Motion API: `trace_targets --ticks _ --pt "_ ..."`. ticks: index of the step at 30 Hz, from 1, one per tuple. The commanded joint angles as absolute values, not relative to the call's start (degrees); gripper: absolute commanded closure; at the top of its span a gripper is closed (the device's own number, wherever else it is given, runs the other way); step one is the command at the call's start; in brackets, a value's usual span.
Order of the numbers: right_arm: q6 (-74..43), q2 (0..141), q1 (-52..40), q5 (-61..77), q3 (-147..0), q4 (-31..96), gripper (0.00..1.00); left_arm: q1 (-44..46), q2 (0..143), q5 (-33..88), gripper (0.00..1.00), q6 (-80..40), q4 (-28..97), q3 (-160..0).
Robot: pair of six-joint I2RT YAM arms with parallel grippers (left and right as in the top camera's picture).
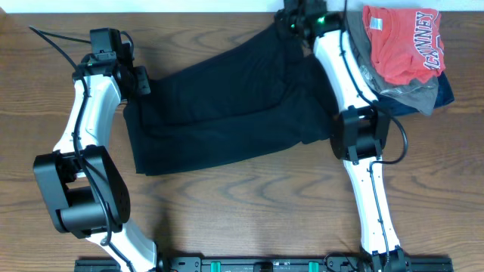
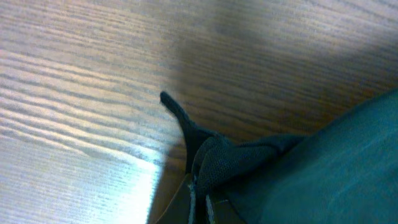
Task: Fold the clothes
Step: 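Pull the shirt's back edge toward the front with both grippers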
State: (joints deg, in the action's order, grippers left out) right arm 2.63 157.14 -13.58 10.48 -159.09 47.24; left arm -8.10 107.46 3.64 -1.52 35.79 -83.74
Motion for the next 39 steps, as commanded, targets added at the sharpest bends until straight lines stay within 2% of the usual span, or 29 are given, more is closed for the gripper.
trace_targets --ticks 1,9,15,22,30,32,35,36,39 --pt "5.93 157.73 -12.64 10.96 -164.66 53.98 0.99 -8.19 104.29 2.74 0.94 -1.80 37.26 -84.36" --pt "7.38 157.73 -11.44 11.03 -172.35 81.17 0.99 -8.19 103.90 2.74 0.94 -1.15 45.25 -84.36" --pt "7.35 157.73 -10.68 13.08 -176.64 96.79 0.99 -8.19 103.94 2.74 0.94 -1.17 53.54 -84.33" --pt "6.44 157.84 -12.82 15.90 -172.77 97.34 0.99 -8.19 103.94 2.70 0.94 -1.15 56.73 -82.89" --pt "3.25 157.84 -14.55 13.06 -169.01 97.34 0.99 -8.19 103.94 2.50 0.92 -1.17 56.95 -79.68" --pt "2.81 157.84 -14.55 13.02 -168.99 97.34 0.99 -8.19 103.94 2.50 0.85 -1.17 57.39 -79.66" --pt "2.85 157.84 -14.68 13.04 -168.94 97.34 0.99 -8.16 103.94 2.55 0.58 -1.19 58.22 -79.66" --pt "3.33 157.84 -14.76 12.88 -168.94 97.32 0.87 -8.16 103.94 2.57 0.54 -1.19 58.59 -79.66" --pt "5.48 157.77 -14.81 12.88 -168.97 97.32 0.62 -8.16 103.94 2.57 0.42 -1.19 59.59 -79.66"
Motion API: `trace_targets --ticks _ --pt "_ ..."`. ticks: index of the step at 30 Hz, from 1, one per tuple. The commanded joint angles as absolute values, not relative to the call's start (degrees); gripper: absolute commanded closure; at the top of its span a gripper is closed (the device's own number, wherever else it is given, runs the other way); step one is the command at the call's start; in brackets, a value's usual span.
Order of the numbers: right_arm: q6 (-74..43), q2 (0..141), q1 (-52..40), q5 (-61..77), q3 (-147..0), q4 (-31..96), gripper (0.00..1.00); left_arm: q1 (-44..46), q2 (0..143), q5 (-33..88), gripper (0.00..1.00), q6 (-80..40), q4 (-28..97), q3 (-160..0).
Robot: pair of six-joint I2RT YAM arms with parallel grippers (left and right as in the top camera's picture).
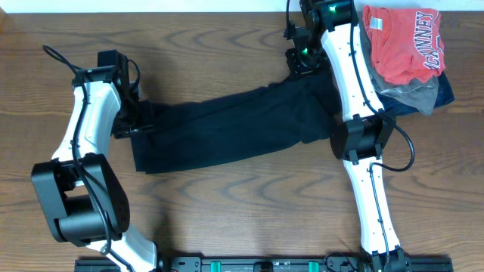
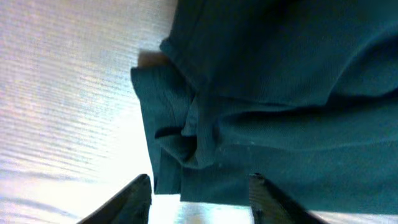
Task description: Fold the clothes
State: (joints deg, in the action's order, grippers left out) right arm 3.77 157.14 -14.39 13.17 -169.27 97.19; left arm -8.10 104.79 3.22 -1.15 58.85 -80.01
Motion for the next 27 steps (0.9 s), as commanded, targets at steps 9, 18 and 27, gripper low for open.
trace_targets --ticks 9,18,27 --pt "7.42 149.91 -14.59 13.06 -169.01 97.30 0.13 -8.19 103.94 6.76 0.32 -1.83 60.34 -79.68" --pt "7.40 133.34 -14.90 13.96 -168.99 97.32 0.01 -8.19 103.90 11.64 0.27 -1.83 60.47 -79.68" --pt "2.46 123.48 -16.88 10.92 -168.20 97.34 0.01 -8.19 95.13 11.60 0.28 -1.83 62.17 -79.68"
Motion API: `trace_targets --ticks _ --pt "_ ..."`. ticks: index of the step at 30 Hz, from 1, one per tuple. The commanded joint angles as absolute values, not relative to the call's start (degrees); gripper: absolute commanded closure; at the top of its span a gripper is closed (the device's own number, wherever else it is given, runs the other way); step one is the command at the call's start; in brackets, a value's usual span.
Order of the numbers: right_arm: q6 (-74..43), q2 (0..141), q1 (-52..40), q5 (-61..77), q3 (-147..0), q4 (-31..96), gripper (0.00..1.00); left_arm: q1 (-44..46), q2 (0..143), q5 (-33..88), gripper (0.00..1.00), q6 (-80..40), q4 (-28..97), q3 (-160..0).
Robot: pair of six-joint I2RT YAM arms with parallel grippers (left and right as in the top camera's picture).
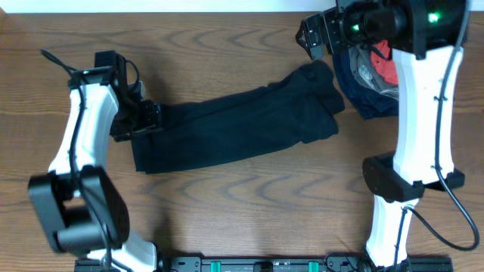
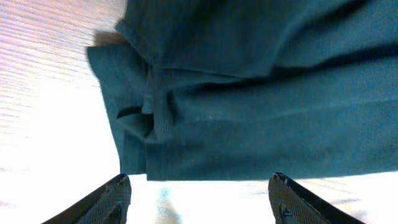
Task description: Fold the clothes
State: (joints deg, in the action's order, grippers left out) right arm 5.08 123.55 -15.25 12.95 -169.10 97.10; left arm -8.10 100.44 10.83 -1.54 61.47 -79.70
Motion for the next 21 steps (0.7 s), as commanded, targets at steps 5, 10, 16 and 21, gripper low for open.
trace_targets --ticks 5,10,16,21 --pt "-4.80 121.99 -18.68 -5.32 -163.37 97.34 0.01 -8.19 87.37 11.55 0.08 -1.85 62.52 -79.68" --pt "-9.47 121.99 -18.81 -11.03 -153.51 97.32 0.01 -9.06 83.68 11.33 0.02 -1.85 62.50 -79.68" --pt "-18.09 121.99 -18.83 -19.40 -142.58 97.30 0.01 -10.11 83.46 12.38 0.02 -3.70 61.01 -79.79" --pt "-14.37 121.10 -19.03 -13.72 -140.44 97.32 0.01 -10.11 82.11 16.08 0.02 -3.99 61.06 -80.18"
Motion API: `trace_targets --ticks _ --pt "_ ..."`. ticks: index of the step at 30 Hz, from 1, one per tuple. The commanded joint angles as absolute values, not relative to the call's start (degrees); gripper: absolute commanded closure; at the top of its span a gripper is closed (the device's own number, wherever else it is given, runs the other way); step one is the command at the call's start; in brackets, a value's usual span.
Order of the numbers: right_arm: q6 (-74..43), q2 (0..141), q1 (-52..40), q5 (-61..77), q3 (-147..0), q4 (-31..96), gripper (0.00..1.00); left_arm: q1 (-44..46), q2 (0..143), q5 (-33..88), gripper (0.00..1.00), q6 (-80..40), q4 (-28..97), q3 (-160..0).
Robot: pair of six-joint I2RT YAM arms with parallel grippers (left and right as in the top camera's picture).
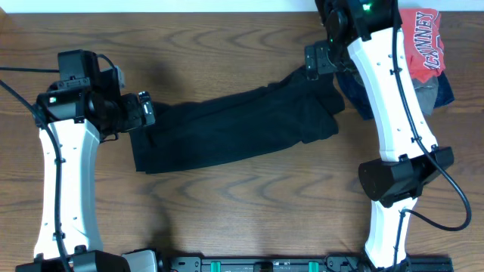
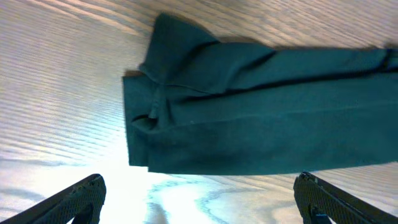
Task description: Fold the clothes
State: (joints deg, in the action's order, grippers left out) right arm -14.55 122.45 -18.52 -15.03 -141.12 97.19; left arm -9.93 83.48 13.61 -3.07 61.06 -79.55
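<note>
A dark garment [image 1: 227,128] lies folded into a long strip that slants from front left to back right; in the left wrist view the garment [image 2: 261,112] shows its bunched left end. My left gripper [image 1: 144,109] hovers over that left end. Its gripper [image 2: 199,186] is open wide, with nothing between the fingers [image 2: 84,193]. My right gripper [image 1: 318,60] is above the strip's crumpled right end; its jaws are too small to read.
A pile of clothes sits at the back right corner: a red T-shirt [image 1: 420,38] on top, with a dark blue garment [image 1: 355,94] under it, partly hidden by the right arm. Bare wooden table [image 1: 242,204] lies in front of the strip.
My left gripper has drawn back higher and farther left, its jaws spread wider. The right gripper now sits nearer the strip's right end. The garment has not moved.
First the dark garment lay spread wide, with both grippers at its back edge and the left one shut on a corner. Then it lay folded into a narrow strip with the left gripper open over its left end. Since then both arms have backed off.
</note>
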Motion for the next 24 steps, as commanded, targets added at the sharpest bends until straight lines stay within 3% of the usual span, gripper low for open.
trace_targets --ticks 1,5,11,24 --pt "-12.23 120.84 -19.16 -10.98 -140.14 97.32 0.01 -10.11 81.43 16.05 0.02 -3.99 61.06 -80.18" --pt "-5.02 120.22 -19.68 -0.69 -136.49 97.32 0.01 -10.46 78.43 15.70 0.02 -3.97 61.06 -80.16" --pt "-6.85 120.20 -19.68 -1.23 -128.33 94.41 0.01 -12.73 79.09 15.53 0.02 -3.49 60.99 -79.92" --pt "-4.54 120.22 -19.27 -1.48 -125.45 87.02 0.01 -16.47 99.63 15.49 0.02 3.07 56.40 -79.90"
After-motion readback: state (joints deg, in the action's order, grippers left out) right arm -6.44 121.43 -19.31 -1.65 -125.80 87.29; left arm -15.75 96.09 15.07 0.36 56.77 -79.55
